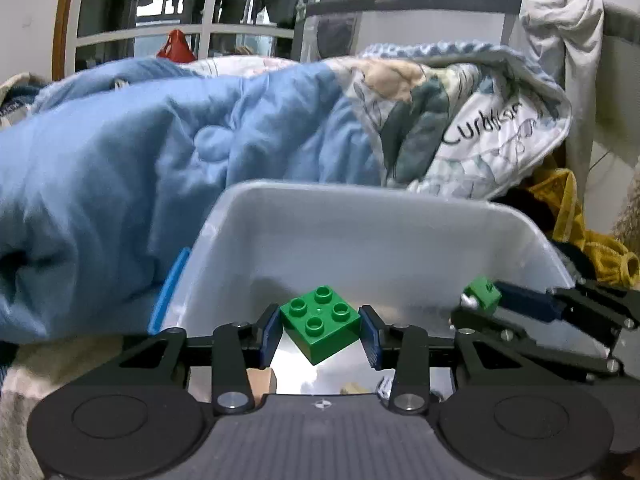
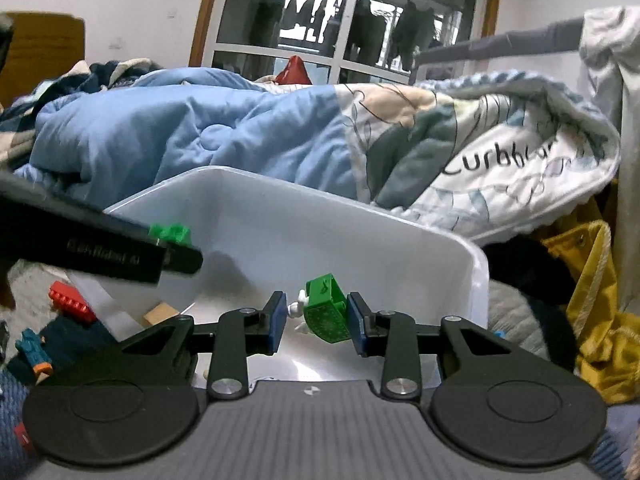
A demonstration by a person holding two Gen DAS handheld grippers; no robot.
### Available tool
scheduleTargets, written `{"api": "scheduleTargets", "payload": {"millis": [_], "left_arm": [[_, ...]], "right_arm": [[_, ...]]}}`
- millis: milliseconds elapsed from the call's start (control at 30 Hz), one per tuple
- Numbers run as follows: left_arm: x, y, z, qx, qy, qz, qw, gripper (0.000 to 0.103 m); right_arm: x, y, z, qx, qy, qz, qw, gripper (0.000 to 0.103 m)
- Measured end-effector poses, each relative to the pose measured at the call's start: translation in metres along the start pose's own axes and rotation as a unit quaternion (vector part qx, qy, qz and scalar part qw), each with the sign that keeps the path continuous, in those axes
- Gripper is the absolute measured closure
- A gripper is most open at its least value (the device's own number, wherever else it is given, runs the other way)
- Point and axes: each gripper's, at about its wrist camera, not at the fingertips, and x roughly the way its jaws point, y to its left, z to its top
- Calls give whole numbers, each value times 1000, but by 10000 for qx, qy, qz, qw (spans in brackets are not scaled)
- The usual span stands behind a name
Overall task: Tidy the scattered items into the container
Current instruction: 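Carry both green pieces over the white bin and open both tools, then move both open tools back toward the toys on the blanket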
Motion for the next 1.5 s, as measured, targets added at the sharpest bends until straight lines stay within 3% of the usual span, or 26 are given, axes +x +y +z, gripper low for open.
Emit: {"api": "scheduleTargets", "payload": {"millis": [67,133,200,567,767,967,1200,1500], "left_arm": [[0,3,-2,-81,27,-17,10000,52],[-5,5,-1,-123,4,-23,9999,41],[-13,6,-1,-109,-60,-12,9999,39],[-94,24,-15,-50,-564,68,9984,31],[-153,52,-73,240,-648,533,9962,30],[-201,110,-142,-187,-296,899,9953,30],[-222,151,-195,-589,77,1233,9906,30],[-198,152,-213,-885,219,1281,9876,30]], "right_arm": [[-1,0,-1,33,-22,-73,10000,54],[-3,2,0,-12,-72,-114,9999,45],[-5,6,1,-110,-94,-141,9998,33],[-50,48,-5,-592,-435,-113,9972,31],[-79,79,-17,-632,-474,177,9967,30],[-102,104,-35,-275,-426,575,9971,29],[-110,141,-64,-74,-145,1152,9932,28],[-98,180,-99,-424,158,1487,9878,32]]}}
